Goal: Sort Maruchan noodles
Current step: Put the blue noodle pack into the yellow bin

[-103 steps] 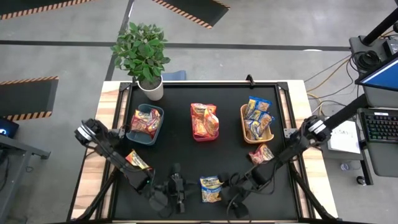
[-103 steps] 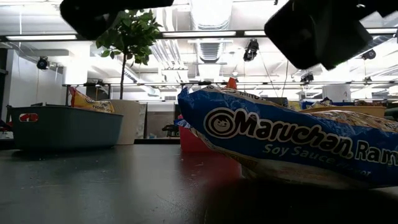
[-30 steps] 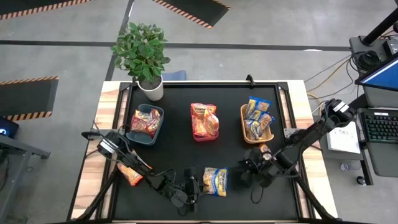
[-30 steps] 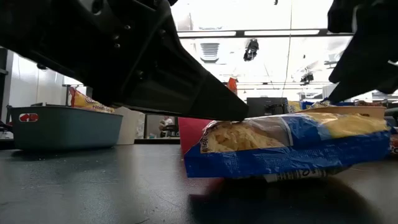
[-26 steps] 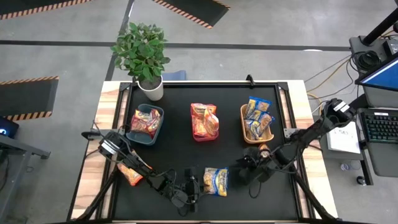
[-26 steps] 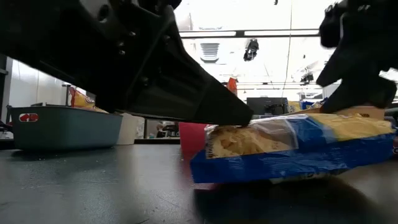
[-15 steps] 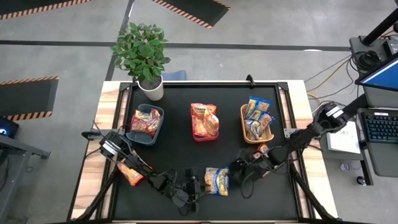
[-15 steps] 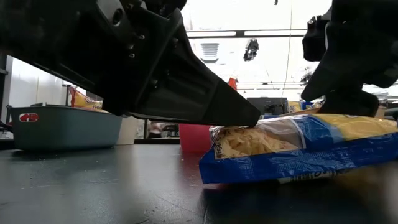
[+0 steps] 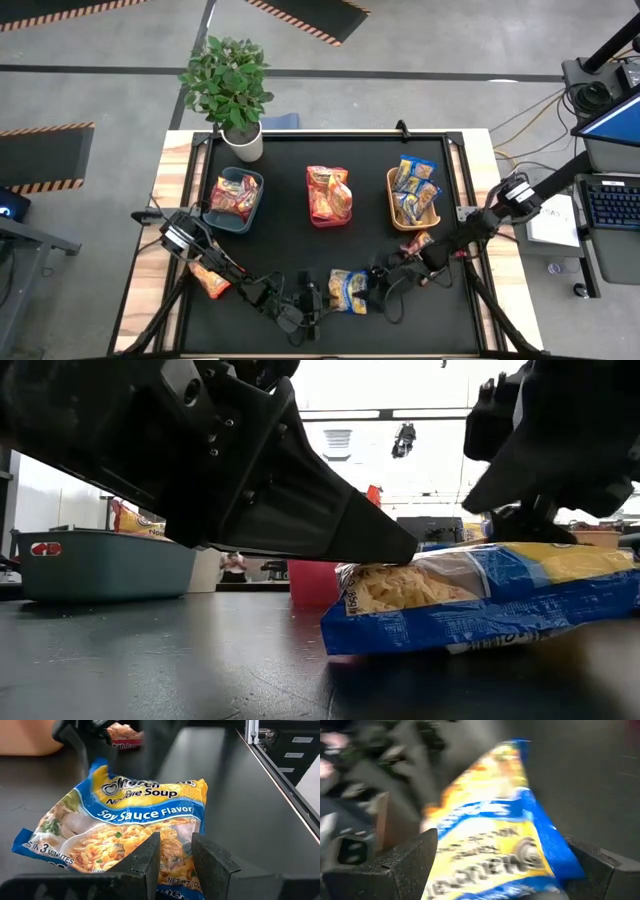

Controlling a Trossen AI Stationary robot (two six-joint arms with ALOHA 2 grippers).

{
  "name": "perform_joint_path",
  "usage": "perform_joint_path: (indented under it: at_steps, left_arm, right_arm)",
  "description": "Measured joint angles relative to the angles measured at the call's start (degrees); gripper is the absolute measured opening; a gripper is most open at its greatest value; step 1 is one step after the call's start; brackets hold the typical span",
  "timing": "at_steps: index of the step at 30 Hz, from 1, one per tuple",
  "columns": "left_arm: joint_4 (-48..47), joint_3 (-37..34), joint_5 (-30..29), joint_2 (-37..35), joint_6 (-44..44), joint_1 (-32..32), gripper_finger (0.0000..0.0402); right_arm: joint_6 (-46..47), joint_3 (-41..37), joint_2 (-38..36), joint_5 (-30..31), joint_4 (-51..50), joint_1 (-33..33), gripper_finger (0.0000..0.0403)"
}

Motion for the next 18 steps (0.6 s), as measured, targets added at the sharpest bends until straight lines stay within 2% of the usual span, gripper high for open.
perform_joint_path:
  at_steps: [6,18]
  left_arm:
    - [0.0,-0.1,-0.2,0.0,0.0,0.0,0.0095]
    - [0.0,-0.1,-0.4,0.0,0.0,0.0,0.0095]
  right_arm:
    - [-3.3,0.2,4.4,-4.2,11.0,-0.4,0.0345]
    - [-5.4,2.9,7.6,-4.1,11.0,-1.2,0.0302]
